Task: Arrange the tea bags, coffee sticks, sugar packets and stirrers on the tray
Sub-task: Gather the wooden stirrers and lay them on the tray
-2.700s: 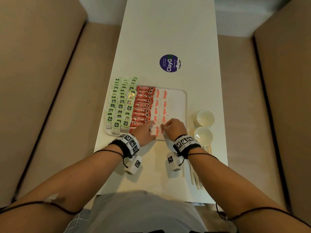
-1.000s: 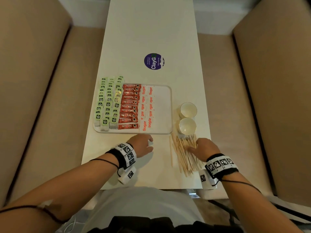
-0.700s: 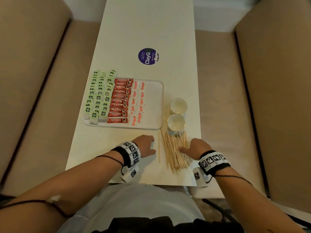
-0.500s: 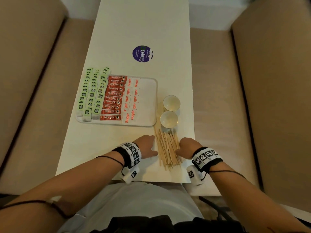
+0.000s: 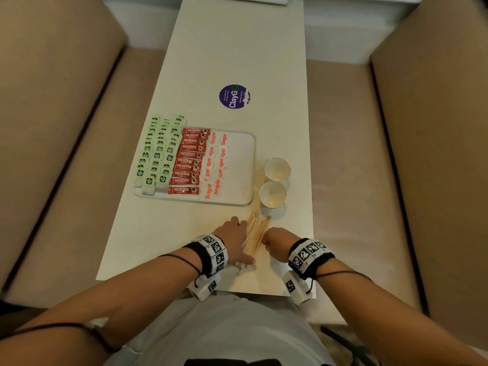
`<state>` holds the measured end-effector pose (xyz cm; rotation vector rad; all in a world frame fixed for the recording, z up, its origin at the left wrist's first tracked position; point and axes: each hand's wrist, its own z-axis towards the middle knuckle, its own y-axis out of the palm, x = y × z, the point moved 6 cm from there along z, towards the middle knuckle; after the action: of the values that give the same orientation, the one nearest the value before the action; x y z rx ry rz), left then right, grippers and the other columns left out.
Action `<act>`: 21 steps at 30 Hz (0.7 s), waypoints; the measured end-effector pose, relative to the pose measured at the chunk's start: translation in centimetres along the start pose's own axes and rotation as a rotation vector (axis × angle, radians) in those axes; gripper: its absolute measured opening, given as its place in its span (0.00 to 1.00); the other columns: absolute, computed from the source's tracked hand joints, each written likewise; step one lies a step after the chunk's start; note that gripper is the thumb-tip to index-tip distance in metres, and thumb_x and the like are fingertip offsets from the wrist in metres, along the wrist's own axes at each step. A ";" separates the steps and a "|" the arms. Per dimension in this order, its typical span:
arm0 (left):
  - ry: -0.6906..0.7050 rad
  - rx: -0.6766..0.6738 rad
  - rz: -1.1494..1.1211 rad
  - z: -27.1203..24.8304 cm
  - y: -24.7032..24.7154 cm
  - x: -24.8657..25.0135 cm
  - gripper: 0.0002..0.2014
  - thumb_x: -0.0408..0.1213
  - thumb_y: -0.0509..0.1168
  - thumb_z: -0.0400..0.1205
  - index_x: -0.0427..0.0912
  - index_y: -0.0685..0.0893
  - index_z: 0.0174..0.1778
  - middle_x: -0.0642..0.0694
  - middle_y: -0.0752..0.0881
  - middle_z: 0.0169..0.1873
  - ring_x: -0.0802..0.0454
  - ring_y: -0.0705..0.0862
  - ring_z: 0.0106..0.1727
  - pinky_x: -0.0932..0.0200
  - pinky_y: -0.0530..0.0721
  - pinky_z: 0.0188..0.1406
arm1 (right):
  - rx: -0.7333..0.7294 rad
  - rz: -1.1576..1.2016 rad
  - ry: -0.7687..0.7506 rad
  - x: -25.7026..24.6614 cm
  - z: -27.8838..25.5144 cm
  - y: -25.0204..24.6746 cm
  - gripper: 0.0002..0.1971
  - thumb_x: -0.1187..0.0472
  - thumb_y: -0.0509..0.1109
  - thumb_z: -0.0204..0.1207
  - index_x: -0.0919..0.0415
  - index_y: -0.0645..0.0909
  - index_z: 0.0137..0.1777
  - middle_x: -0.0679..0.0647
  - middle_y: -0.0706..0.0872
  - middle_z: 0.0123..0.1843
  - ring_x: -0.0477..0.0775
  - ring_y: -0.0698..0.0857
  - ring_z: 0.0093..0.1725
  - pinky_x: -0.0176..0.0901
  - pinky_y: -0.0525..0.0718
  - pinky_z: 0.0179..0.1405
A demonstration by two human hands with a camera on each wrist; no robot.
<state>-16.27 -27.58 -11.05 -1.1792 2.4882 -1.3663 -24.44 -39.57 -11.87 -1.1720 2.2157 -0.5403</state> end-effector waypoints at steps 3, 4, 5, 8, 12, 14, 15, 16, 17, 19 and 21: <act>-0.008 0.026 0.067 -0.3 -0.2 -0.9 0.48 0.68 0.77 0.64 0.44 0.68 0.71 0.42 0.72 0.63 0.42 0.76 0.60 0.48 0.83 0.54 | -0.003 -0.032 -0.065 -1.8 0.4 0.4 0.15 0.71 0.60 0.82 0.62 0.85 0.61 0.57 0.88 0.56 0.60 0.86 0.56 0.49 0.85 0.56; -0.013 0.029 0.075 -0.3 -0.2 -1.4 0.47 0.67 0.78 0.64 0.44 0.67 0.72 0.41 0.71 0.64 0.42 0.76 0.61 0.47 0.83 0.55 | -0.007 -0.044 -0.089 -2.5 0.5 0.5 0.15 0.71 0.60 0.82 0.62 0.85 0.62 0.57 0.87 0.56 0.60 0.85 0.55 0.48 0.83 0.55; -0.017 0.030 0.081 -0.3 -0.2 -1.9 0.47 0.65 0.78 0.64 0.45 0.67 0.72 0.41 0.71 0.64 0.41 0.75 0.62 0.46 0.83 0.56 | -0.015 -0.056 -0.114 -3.2 0.6 0.5 0.15 0.72 0.61 0.82 0.62 0.84 0.63 0.56 0.87 0.55 0.59 0.85 0.54 0.48 0.83 0.55; -0.022 0.033 0.090 -0.4 -0.6 -3.3 0.42 0.53 0.80 0.68 0.47 0.66 0.73 0.40 0.70 0.65 0.40 0.75 0.62 0.45 0.84 0.55 | -0.041 -0.084 -0.185 -5.3 1.2 0.4 0.17 0.74 0.61 0.82 0.63 0.83 0.66 0.58 0.87 0.61 0.61 0.85 0.58 0.52 0.84 0.61; -0.027 0.058 0.115 -0.8 -1.3 -5.4 0.38 0.41 0.77 0.72 0.47 0.65 0.75 0.39 0.70 0.64 0.38 0.74 0.62 0.45 0.84 0.54 | -0.030 -0.114 -0.254 -7.9 1.7 -0.1 0.13 0.73 0.62 0.82 0.63 0.84 0.59 0.60 0.86 0.55 0.58 0.80 0.48 0.51 0.82 0.55; -0.025 0.060 0.123 -1.0 -1.5 -6.6 0.36 0.40 0.75 0.74 0.48 0.64 0.76 0.39 0.71 0.63 0.39 0.74 0.62 0.45 0.83 0.54 | -0.031 -0.135 -0.270 -9.2 2.0 -0.1 0.10 0.73 0.63 0.81 0.59 0.81 0.52 0.59 0.83 0.50 0.59 0.79 0.47 0.48 0.80 0.50; -0.025 0.065 0.128 -1.1 -1.6 -7.3 0.35 0.40 0.74 0.75 0.49 0.64 0.76 0.40 0.71 0.63 0.39 0.74 0.62 0.45 0.83 0.54 | -0.031 -0.137 -0.273 -9.7 2.1 -0.1 0.10 0.73 0.63 0.81 0.57 0.79 0.50 0.59 0.83 0.49 0.60 0.81 0.47 0.48 0.80 0.49; -0.029 0.068 0.129 -1.3 -1.8 -7.9 0.35 0.40 0.72 0.76 0.50 0.64 0.77 0.40 0.71 0.62 0.39 0.74 0.62 0.45 0.83 0.54 | -0.026 -0.137 -0.271 -10.2 2.3 -0.1 0.10 0.73 0.62 0.81 0.56 0.77 0.48 0.59 0.84 0.49 0.62 0.83 0.49 0.50 0.82 0.50; -0.032 0.070 0.127 -1.4 -1.9 -8.6 0.34 0.41 0.71 0.76 0.51 0.64 0.77 0.40 0.71 0.62 0.39 0.74 0.62 0.45 0.83 0.54 | -0.016 -0.130 -0.264 -10.6 2.6 -0.1 0.09 0.72 0.62 0.81 0.56 0.77 0.47 0.59 0.86 0.51 0.63 0.84 0.50 0.51 0.84 0.52; -0.024 0.063 0.136 -1.8 -2.2 -9.9 0.33 0.41 0.70 0.77 0.52 0.65 0.77 0.41 0.71 0.61 0.39 0.74 0.62 0.45 0.83 0.53 | 0.019 -0.075 -0.238 -11.3 2.8 -0.4 0.09 0.67 0.63 0.83 0.56 0.84 0.53 0.57 0.88 0.55 0.61 0.86 0.53 0.52 0.85 0.58; 0.008 0.055 0.153 -2.3 -2.4 -10.9 0.30 0.40 0.68 0.78 0.53 0.66 0.75 0.42 0.72 0.60 0.40 0.74 0.61 0.45 0.82 0.54 | 0.095 -0.025 -0.220 -12.1 2.9 -1.2 0.11 0.62 0.65 0.83 0.53 0.87 0.59 0.54 0.89 0.56 0.58 0.86 0.54 0.50 0.84 0.58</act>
<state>-8.05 -19.63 -11.01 -0.9533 2.4705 -1.3916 -16.35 -30.32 -9.77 -1.1530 1.9708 -0.4957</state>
